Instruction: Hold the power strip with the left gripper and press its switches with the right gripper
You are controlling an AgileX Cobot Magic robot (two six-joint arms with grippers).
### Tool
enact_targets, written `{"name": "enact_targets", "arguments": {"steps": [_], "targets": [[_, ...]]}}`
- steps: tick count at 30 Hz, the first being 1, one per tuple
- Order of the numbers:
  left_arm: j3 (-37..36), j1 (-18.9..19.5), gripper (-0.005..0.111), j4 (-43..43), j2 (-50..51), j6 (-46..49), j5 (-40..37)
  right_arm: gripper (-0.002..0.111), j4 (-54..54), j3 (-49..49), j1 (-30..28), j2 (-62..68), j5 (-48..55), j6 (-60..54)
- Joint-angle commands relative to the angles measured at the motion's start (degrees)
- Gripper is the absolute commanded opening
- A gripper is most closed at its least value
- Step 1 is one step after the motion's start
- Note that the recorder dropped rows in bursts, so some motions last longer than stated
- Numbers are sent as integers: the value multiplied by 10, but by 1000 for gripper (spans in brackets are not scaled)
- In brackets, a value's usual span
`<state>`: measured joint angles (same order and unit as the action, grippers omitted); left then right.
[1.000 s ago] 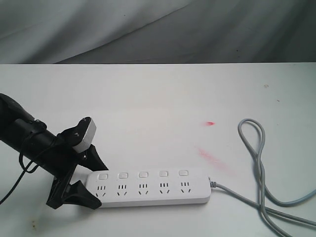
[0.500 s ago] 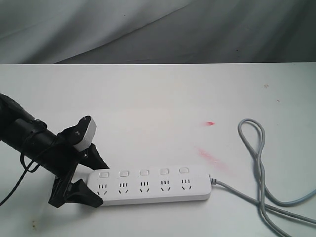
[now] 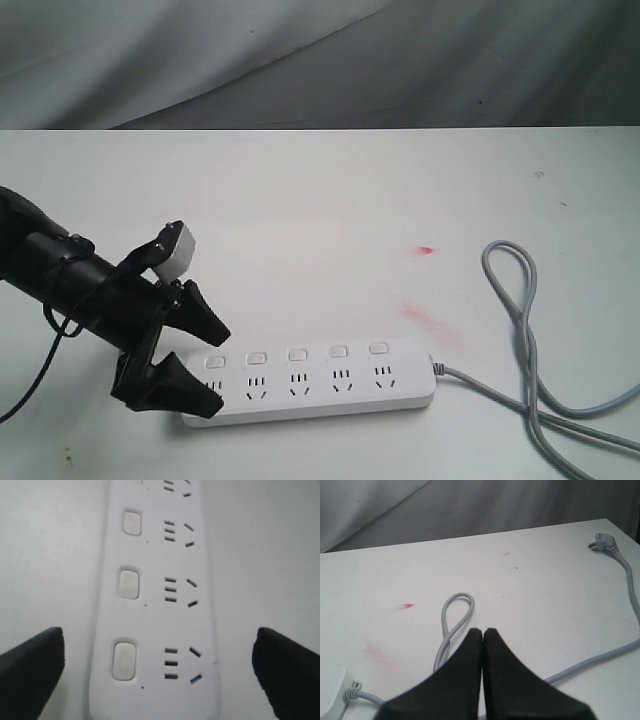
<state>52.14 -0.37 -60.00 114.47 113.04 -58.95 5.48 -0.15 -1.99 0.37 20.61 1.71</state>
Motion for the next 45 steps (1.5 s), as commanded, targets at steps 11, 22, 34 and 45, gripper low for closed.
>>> {"name": "enact_targets", "arguments": {"steps": [11, 22, 34, 45], "targets": [[80, -1, 1, -3, -263, -503, -110, 0, 0, 2, -4, -4, -7, 2], [84, -2, 1, -122, -524, -694, -110, 0, 0, 2, -4, -4, -7, 3], [84, -2, 1, 81, -772, -770, 305, 0, 0, 2, -4, -4, -7, 2], [-71, -2, 1, 549, -911, -1115, 471, 0, 0, 2, -4, -4, -7, 2]]}}
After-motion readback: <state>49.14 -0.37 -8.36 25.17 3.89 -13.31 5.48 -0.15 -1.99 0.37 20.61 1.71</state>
